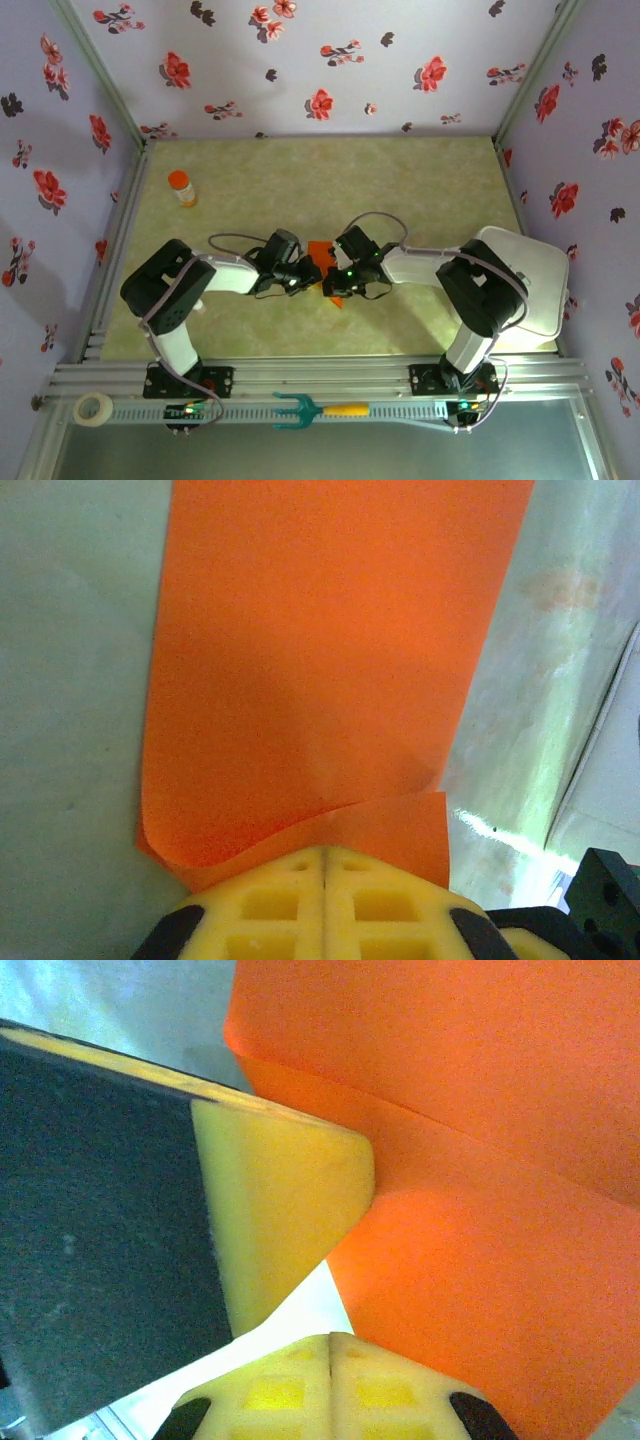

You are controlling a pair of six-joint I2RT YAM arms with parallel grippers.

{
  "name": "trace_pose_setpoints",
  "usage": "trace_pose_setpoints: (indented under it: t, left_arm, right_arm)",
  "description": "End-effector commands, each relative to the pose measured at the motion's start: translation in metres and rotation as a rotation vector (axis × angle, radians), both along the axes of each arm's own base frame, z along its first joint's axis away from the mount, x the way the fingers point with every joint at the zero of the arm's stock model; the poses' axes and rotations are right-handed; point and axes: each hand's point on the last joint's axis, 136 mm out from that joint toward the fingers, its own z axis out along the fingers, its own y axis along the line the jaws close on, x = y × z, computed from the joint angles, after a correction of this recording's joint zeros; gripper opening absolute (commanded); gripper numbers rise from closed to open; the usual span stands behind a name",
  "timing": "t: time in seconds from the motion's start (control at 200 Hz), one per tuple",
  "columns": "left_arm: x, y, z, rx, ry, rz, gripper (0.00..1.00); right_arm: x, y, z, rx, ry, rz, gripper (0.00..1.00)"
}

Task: Fold a paper plane with a square sheet of paper (pick it up from the middle)
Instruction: Third fold the triangle at the center of the table.

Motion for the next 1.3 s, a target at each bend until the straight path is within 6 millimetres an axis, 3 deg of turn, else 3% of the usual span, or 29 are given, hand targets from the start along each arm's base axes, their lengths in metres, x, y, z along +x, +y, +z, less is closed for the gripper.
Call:
trace_pose_setpoints:
  t: [0.0,0.52,0.775,0.95,1.15,1.295]
  left_arm:
    - [-0.009,0.007,-0.018,0.068,0.028,-0.017,0.0]
    - [-0.011,0.011,-0.024,0.086,0.041,-0.014,0.0]
    - [-0.01,0.01,-0.022,0.087,0.038,-0.019,0.0]
    - [-0.01,0.01,-0.022,0.085,0.039,-0.016,0.0]
    - [-0.009,0.009,-0.022,0.084,0.037,-0.019,0.0]
    - [-0.01,0.01,-0.022,0.084,0.038,-0.019,0.0]
  right_arm:
    - [-0.01,-0.011,-0.013,-0.055,0.012,0.012,0.03]
    - [-0.02,-0.023,-0.012,-0.051,0.012,-0.002,0.06]
    - [-0.016,-0.003,0.026,0.044,-0.037,0.061,0.07]
    - [-0.029,0.004,0.014,0.023,-0.003,0.102,0.06]
    - [-0.025,-0.009,-0.007,-0.056,0.006,0.065,0.06]
    - [-0.024,-0.012,-0.01,-0.039,0.021,0.042,0.06]
